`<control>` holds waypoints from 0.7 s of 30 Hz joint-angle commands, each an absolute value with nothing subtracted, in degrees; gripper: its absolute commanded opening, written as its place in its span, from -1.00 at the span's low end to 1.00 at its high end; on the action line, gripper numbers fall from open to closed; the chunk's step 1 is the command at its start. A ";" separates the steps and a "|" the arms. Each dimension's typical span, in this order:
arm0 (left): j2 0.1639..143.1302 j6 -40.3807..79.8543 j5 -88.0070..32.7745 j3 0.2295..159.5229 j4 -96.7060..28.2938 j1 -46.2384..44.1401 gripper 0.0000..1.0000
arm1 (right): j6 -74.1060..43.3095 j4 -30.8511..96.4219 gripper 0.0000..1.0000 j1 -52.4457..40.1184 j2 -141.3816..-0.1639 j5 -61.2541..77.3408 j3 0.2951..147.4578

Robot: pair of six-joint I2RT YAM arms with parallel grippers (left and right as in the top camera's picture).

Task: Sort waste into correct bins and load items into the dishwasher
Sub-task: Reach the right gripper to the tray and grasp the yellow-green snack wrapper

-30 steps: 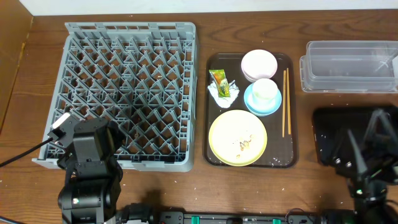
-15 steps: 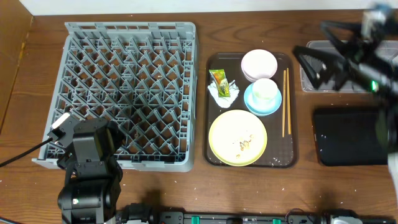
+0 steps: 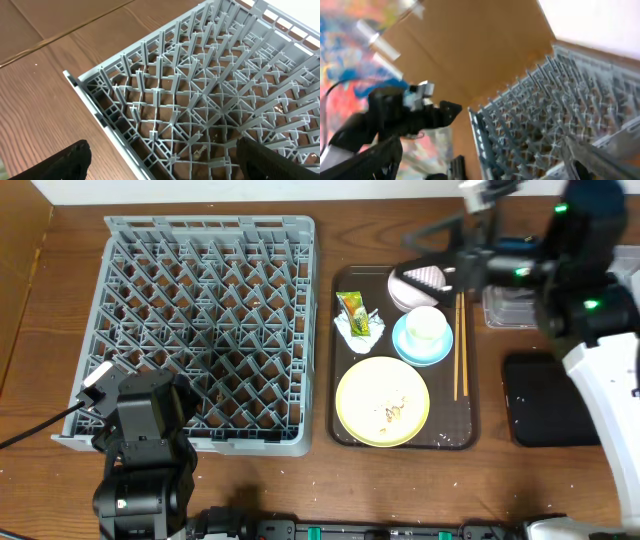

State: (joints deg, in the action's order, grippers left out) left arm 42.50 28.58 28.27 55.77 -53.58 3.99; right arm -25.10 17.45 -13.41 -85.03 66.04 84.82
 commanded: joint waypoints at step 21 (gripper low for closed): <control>42.35 29.26 28.47 56.86 -53.54 4.21 0.87 | -20.84 31.90 0.79 -33.89 -95.66 -2.76 85.47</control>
State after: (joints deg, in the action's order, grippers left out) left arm 42.48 28.58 28.25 55.81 -53.54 3.99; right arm -20.78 31.90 -33.28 -90.80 -1.06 85.14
